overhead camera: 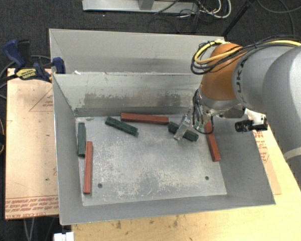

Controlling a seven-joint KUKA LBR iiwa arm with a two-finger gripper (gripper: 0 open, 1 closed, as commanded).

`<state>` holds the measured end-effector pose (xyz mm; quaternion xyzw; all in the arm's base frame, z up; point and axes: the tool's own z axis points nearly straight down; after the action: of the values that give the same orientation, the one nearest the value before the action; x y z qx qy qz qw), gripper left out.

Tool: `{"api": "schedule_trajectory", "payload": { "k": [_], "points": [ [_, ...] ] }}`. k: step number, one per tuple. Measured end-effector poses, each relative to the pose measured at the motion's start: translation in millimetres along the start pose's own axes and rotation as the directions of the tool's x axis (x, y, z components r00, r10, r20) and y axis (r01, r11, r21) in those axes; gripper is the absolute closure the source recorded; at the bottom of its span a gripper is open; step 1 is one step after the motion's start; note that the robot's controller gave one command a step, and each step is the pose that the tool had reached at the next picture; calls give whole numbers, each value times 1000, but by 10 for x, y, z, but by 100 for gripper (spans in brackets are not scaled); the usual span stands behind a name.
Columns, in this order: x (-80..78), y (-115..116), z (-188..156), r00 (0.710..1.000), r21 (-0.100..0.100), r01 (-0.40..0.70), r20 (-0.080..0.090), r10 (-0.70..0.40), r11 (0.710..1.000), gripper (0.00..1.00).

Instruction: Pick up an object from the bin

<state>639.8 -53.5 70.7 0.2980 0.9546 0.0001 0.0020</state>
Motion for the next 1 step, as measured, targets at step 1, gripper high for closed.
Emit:
{"api": "schedule_trajectory", "payload": {
  "k": [1],
  "points": [
    [-8,6,-83,1000,0,3,0,-3,1000,100]
  ]
}}
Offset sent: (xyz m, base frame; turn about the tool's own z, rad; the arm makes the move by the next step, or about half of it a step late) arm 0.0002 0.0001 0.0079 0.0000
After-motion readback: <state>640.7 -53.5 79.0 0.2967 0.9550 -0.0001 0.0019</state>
